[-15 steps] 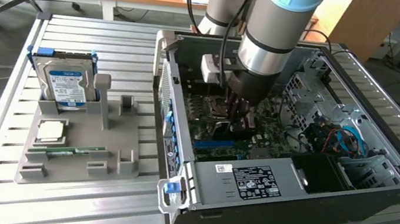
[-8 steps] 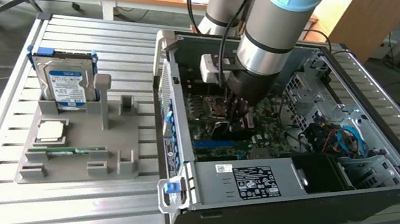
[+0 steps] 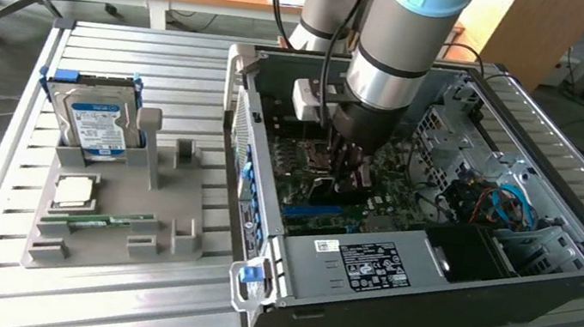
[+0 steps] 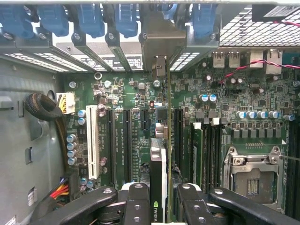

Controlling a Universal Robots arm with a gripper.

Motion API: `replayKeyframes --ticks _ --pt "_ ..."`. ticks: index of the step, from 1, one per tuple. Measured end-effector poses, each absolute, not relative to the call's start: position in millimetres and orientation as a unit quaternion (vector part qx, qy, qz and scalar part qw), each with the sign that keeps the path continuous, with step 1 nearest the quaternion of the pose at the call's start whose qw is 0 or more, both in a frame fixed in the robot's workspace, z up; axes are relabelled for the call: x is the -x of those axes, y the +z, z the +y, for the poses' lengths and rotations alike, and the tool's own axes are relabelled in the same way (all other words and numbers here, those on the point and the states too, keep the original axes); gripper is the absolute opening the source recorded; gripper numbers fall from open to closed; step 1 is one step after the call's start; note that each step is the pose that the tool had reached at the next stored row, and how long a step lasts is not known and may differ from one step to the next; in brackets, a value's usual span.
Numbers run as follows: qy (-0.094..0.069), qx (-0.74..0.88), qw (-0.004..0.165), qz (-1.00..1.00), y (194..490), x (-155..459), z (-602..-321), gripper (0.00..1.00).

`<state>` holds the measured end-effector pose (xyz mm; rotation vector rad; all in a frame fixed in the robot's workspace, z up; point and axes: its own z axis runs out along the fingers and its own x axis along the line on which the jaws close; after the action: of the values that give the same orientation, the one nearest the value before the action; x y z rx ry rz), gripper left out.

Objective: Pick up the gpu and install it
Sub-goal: 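Insert the gpu into the slot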

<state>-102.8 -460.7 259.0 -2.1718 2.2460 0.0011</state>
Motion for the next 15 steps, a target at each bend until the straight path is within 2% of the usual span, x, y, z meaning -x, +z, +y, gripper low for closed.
replayKeyframes --ticks 15 --pt "0.001 0.695 0.009 0.719 258.5 101.1 -460.7 0.27"
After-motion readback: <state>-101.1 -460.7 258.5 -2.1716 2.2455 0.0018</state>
